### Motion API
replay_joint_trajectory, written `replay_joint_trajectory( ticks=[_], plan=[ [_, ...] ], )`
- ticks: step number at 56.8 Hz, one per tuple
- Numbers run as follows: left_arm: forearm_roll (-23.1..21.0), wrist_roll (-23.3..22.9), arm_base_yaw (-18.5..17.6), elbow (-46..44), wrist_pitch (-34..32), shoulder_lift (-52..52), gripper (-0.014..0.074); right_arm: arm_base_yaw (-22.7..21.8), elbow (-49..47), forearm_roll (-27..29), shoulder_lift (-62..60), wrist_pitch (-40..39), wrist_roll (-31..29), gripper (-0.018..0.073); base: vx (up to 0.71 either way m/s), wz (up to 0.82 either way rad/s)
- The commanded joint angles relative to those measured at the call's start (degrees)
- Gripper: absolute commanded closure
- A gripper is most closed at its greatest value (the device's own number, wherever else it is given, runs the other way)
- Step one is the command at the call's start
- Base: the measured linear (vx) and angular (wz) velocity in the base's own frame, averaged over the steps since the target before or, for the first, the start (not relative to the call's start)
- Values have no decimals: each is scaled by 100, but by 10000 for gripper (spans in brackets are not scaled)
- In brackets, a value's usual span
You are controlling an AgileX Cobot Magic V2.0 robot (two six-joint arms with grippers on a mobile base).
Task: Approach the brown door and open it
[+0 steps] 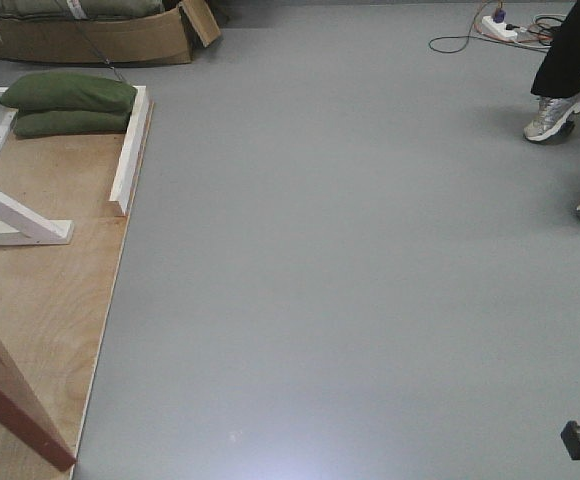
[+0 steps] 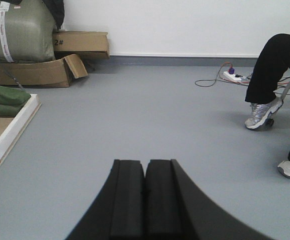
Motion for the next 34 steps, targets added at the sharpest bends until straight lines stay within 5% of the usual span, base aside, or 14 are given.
replay_joint_trajectory(
  ticks=[1,18,34],
  plan=[
    [-50,17,-357,-191,-518,-7,600,-10,23,-35,-76,-472,-31,559,0,0],
    [-50,17,-1818,-197,-644,419,600,-10,23,-35,-76,-472,-31,559,0,0],
    [-50,11,-2563,-202,-805,523,600,-10,23,-35,-76,-472,-31,559,0,0]
  ],
)
